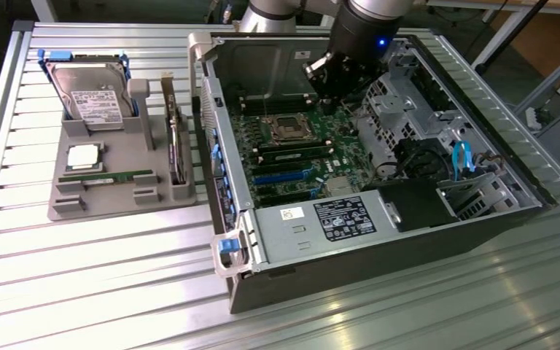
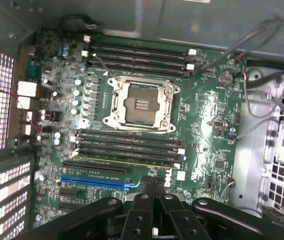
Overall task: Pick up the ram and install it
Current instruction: 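Press down the ram until it locks into place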
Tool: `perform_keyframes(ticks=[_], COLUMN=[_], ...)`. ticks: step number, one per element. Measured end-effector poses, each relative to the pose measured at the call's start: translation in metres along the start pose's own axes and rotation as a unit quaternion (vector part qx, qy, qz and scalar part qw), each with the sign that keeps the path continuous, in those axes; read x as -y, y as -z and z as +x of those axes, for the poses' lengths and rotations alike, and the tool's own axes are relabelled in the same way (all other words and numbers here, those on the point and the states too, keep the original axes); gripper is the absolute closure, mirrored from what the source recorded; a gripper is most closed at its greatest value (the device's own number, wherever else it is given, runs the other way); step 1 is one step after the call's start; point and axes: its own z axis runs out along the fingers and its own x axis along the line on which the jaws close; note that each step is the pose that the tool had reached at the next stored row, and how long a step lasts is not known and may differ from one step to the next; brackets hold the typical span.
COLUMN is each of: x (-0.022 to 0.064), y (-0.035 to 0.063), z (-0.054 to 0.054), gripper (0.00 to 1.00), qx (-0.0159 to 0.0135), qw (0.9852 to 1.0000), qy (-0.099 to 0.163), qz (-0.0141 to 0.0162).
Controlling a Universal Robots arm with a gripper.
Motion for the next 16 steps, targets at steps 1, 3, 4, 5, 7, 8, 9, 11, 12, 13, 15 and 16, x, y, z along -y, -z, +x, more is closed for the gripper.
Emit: perform_keyframes(ticks=[1,3,4,5,7,8,9,11,12,13,15,16], x=[0.0,0.0,0.0,0.0,0.0,0.0,0.0,-0.0001,-0.0001,-0.0001,-0.0003,-0.0005], y=[0.0,0.0,0.0,0.0,0.0,0.0,0.0,0.0001,0.0001,0.0001,0.0,0.0001], z=[0.0,0.0,0.0,0.0,0.0001,0.0001,0.0001,0.0003,0.001,0.0013,0.0025,0.0048], gripper=[0.91,0.91,0.91,0.91,0.91,0.91,0.91,0.91,0.91,0.91,0.91,0.91], qx=[0.0,0.0,0.0,0.0,-0.001,-0.0018,-0.0024,-0.0035,-0.0041,-0.0046,-0.0046,-0.0048], qw=[1.0,1.0,1.0,1.0,1.0,1.0,1.0,1.0,1.0,1.0,1.0,1.0], qy=[-0.001,-0.001,-0.001,-0.001,-0.001,-0.001,-0.001,-0.001,-0.001,-0.001,-0.001,-0.001], qz=[0.0001,0.0001,0.0001,0.0001,0.0,-0.0001,-0.0002,-0.0002,-0.0003,-0.0003,-0.0005,-0.0004])
